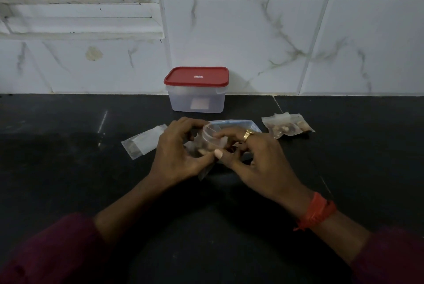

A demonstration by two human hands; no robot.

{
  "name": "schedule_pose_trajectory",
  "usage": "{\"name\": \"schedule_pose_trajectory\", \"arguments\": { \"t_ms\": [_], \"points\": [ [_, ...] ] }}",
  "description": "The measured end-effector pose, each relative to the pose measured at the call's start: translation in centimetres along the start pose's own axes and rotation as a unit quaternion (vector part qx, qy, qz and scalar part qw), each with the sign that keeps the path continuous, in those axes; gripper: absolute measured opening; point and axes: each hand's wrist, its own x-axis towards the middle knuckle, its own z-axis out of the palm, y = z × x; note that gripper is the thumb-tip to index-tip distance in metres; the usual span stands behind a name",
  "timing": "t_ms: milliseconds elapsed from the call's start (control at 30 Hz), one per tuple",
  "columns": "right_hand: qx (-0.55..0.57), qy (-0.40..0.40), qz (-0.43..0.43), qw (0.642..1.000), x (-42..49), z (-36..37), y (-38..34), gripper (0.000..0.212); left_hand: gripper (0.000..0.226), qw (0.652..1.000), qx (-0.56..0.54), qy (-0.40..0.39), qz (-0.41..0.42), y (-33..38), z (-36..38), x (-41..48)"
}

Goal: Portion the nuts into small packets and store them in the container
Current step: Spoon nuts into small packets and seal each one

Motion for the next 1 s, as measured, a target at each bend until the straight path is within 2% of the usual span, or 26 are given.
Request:
{"name": "schedule_pose_trajectory", "arguments": {
  "t_ms": [100, 167, 267, 333, 433, 500, 600, 700, 833, 1000],
  "points": [
    [0.011, 0.019, -0.007, 1.0, -0.2, 0.0, 0.3, 0.016, 0.067, 0.999, 0.015, -0.025, 0.018, 0.3, 0.2, -0.1],
    [0.005, 0.043, -0.019, 0.999, -0.2, -0.5, 0.5, 0.015, 0.076, 0.999, -0.004, -0.04, 0.02, 0.3, 0.1, 0.0],
    [-0.001, 0.092, -0.053, 0.994, 0.2, -1.7, 0.6, 0.016, 0.064, 0.997, -0.076, -0.03, -0.005, 0.4, -0.1, -0.1],
    [-0.026, 0.06, -0.083, 0.994, 0.4, -2.5, 1.0, 0.017, 0.047, 0.99, -0.13, -0.005, -0.051, 0.3, -0.4, -0.1],
    [-0.093, -0.071, -0.092, 0.989, 0.3, -2.6, 2.1, 0.021, 0.045, 0.983, -0.163, 0.021, -0.08, 0.1, -0.5, 0.1],
    [-0.07, -0.056, -0.095, 0.991, 0.3, -2.3, 2.4, 0.02, 0.045, 0.981, -0.174, 0.011, -0.084, 0.2, -0.6, 0.1],
    [-0.002, 0.019, -0.097, 0.995, 0.3, -2.3, 2.0, 0.016, 0.046, 0.975, -0.205, -0.021, -0.084, 0.8, -0.7, 0.0],
    [0.015, 0.053, -0.09, 0.994, 0.3, -2.3, 1.7, 0.015, 0.048, 0.966, -0.231, -0.08, -0.088, 1.9, -0.5, -0.3],
    [0.005, 0.078, -0.089, 0.993, 0.2, -2.0, 1.7, 0.014, 0.031, 0.937, -0.259, -0.172, -0.159, 2.7, 0.1, -0.5],
    [0.003, 0.066, -0.086, 0.994, 0.2, -1.9, 1.9, 0.014, 0.026, 0.927, -0.259, -0.197, -0.188, 2.4, 0.2, -0.2]
  ]
}}
